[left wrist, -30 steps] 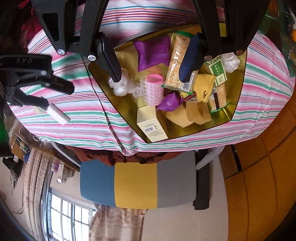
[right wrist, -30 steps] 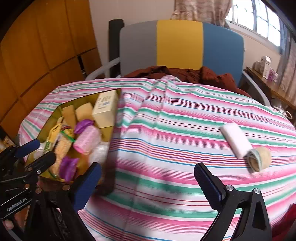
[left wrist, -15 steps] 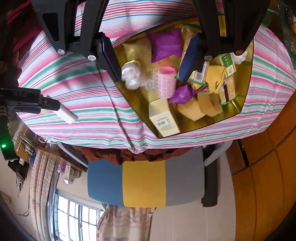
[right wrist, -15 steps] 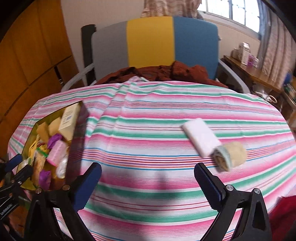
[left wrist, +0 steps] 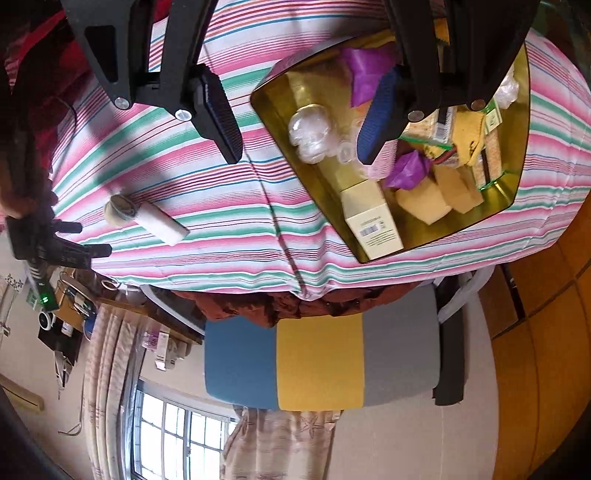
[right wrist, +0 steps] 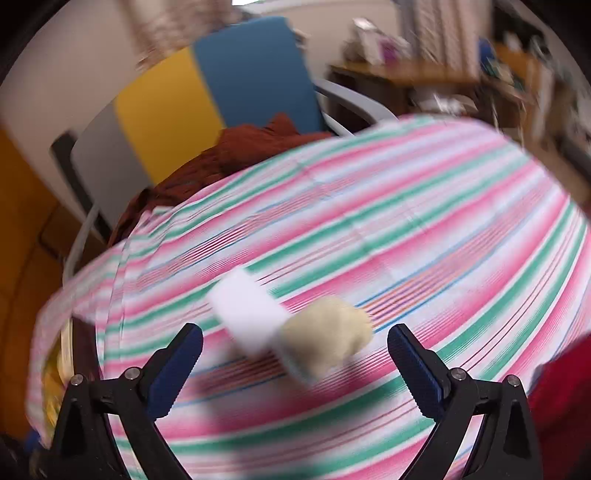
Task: Organize objects
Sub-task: 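Move both open tools back from the tray toward the white bar and beige roll, then grasp the beige roll with the right tool while the left tool grasps the white bar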
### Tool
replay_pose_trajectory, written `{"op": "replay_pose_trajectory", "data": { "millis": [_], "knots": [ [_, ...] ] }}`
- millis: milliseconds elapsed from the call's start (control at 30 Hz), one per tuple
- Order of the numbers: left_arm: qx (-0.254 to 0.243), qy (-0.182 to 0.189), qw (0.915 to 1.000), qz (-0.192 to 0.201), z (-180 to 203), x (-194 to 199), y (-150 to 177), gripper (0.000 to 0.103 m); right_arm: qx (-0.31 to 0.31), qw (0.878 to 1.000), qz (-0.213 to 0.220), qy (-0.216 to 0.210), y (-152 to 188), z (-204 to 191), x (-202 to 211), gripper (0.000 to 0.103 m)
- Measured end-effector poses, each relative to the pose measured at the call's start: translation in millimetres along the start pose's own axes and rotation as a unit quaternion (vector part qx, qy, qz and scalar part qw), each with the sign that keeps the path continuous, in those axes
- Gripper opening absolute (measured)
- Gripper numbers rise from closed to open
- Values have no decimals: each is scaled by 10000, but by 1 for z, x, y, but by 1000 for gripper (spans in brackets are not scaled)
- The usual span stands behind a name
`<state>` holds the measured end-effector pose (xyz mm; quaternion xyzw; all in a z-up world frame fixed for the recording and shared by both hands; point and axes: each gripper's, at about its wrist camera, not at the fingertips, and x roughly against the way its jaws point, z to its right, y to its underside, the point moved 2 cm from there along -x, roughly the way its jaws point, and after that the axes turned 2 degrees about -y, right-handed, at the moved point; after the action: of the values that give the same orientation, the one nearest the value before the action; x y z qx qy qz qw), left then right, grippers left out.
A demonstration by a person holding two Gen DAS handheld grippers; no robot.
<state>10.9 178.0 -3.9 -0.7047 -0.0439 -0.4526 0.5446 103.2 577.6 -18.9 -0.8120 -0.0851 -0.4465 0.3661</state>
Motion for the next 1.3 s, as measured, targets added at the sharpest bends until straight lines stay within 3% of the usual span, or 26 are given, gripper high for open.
{"op": "replay_pose_trajectory", "data": {
  "millis": [167,300,400,567,767,833,867,900,1100,1200,1300],
  "knots": [
    [-144,144,9998,-24,17,-5,-8,65,-692,9968,-284,-297,-2,26,-19,101],
    [-205,326,9992,-120,31,-13,-11,65,-346,9990,-292,-13,-2,19,-23,101],
    [-264,450,9985,-188,41,-16,-11,65,97,9984,-551,79,2,6,-35,103],
    [-352,599,9972,-263,50,-18,-7,65,1063,9895,-600,768,7,-18,-47,103],
    [-286,678,9968,-315,49,-19,-6,65,1140,9863,-765,916,8,-13,-54,103],
    [-271,710,9966,-321,49,-20,-7,65,1112,9870,-790,851,8,-10,-56,97],
    [-268,718,9965,-326,50,-20,-8,65,1092,9872,-848,791,9,-10,-57,81],
    [-270,727,9964,-329,51,-21,-8,65,1111,9861,-854,889,10,-9,-56,76],
    [-306,835,9953,-377,60,-25,-13,65,843,9906,-685,832,7,-3,-45,65],
    [-298,867,9949,-429,65,-30,-18,65,612,9903,-442,1166,4,9,-33,65],
    [-318,966,9936,-500,74,-36,-23,65,370,9914,-548,1127,4,19,-32,65]
  ]
}}
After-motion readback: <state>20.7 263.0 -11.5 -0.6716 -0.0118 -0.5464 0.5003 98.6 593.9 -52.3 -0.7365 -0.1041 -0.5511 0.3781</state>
